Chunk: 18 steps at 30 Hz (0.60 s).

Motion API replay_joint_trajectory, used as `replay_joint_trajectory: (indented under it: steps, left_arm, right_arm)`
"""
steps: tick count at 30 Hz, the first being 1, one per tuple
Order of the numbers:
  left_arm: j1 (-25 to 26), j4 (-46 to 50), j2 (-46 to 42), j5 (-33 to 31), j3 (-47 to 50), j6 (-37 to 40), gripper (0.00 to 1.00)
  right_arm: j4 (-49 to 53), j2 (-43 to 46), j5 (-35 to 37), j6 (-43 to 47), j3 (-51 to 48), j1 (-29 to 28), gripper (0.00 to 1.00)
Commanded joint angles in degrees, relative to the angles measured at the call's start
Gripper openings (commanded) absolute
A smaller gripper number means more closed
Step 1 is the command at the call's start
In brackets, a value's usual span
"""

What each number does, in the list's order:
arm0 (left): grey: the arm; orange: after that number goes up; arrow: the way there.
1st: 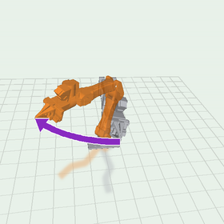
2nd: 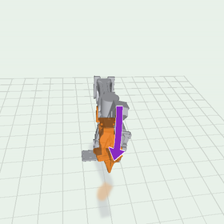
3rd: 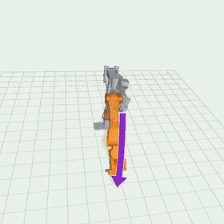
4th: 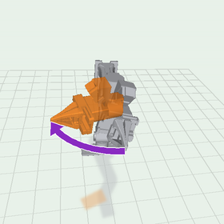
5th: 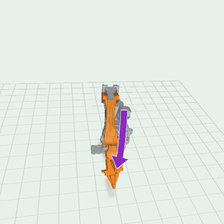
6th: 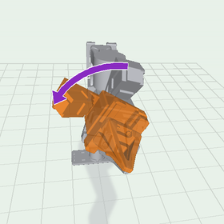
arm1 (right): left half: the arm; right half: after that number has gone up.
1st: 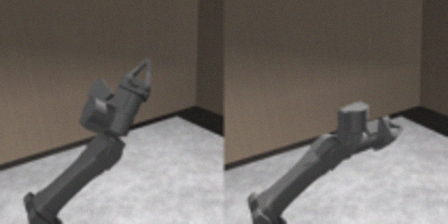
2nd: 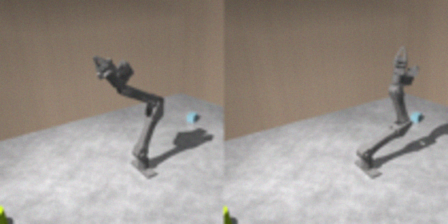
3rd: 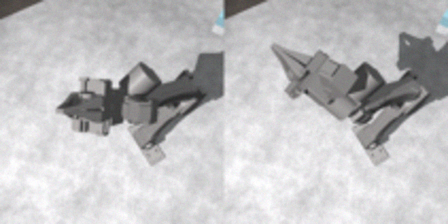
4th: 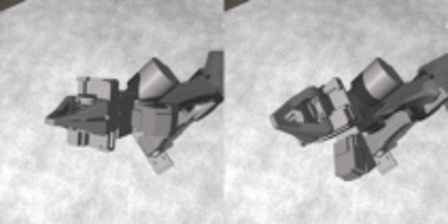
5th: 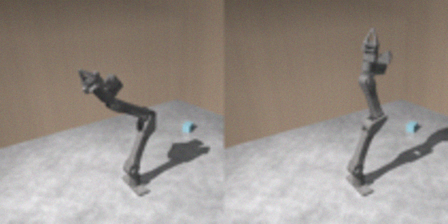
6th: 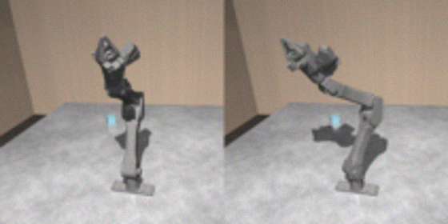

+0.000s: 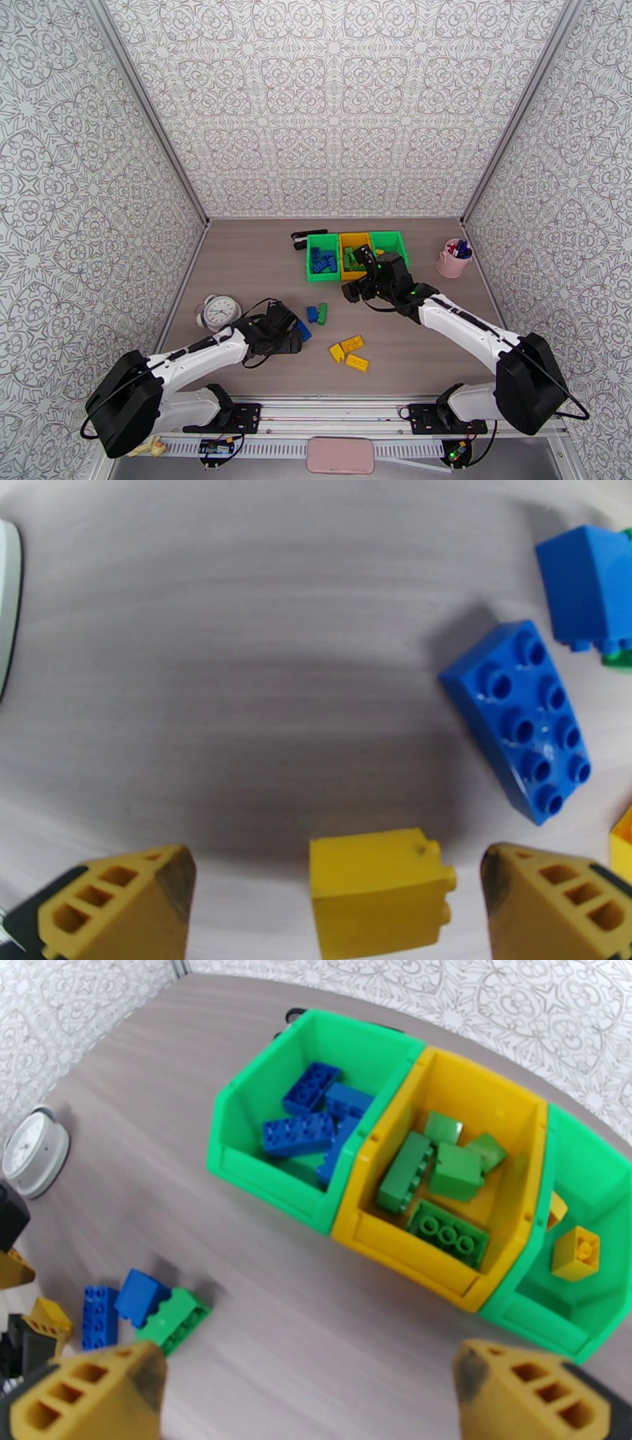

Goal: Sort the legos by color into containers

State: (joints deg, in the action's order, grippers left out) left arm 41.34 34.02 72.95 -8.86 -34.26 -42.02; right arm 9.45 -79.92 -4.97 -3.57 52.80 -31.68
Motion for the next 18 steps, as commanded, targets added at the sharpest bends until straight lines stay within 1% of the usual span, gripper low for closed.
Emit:
replay_joint_trajectory:
  steps: [1, 4, 8, 10, 14, 18]
  left_arm:
    - [-0.78, -1.36, 1.00, 2.89, 0.86, 0.12, 0.98]
    - [-1.17, -2.33, 2.29, 3.53, 0.87, -0.01, 0.96]
    - [-1.40, -2.34, 5.13, 4.01, -0.18, -0.59, 0.86]
    - [-1.37, -1.88, 6.33, 3.86, -0.86, -0.86, 0.79]
    - [-1.36, -1.27, 7.29, 3.93, -1.80, -0.88, 0.60]
    - [-1.26, -0.47, 6.71, 3.46, -2.64, -0.87, 0.45]
  right_arm:
    - [0.25, -0.61, 0.49, -0.56, -0.70, -0.48, 1.00]
    - [0.24, -1.11, 0.37, -0.56, -0.26, -0.44, 1.00]
    - [0.39, -1.05, 0.56, -0.82, -0.06, -0.42, 1.00]
    - [0.48, -0.86, 0.73, -0.91, -0.15, -0.44, 1.00]
    - [0.78, -0.24, 0.82, -1.24, -0.75, -0.42, 1.00]
    - [0.47, 0.72, 1.19, -2.00, -1.80, -0.41, 1.00]
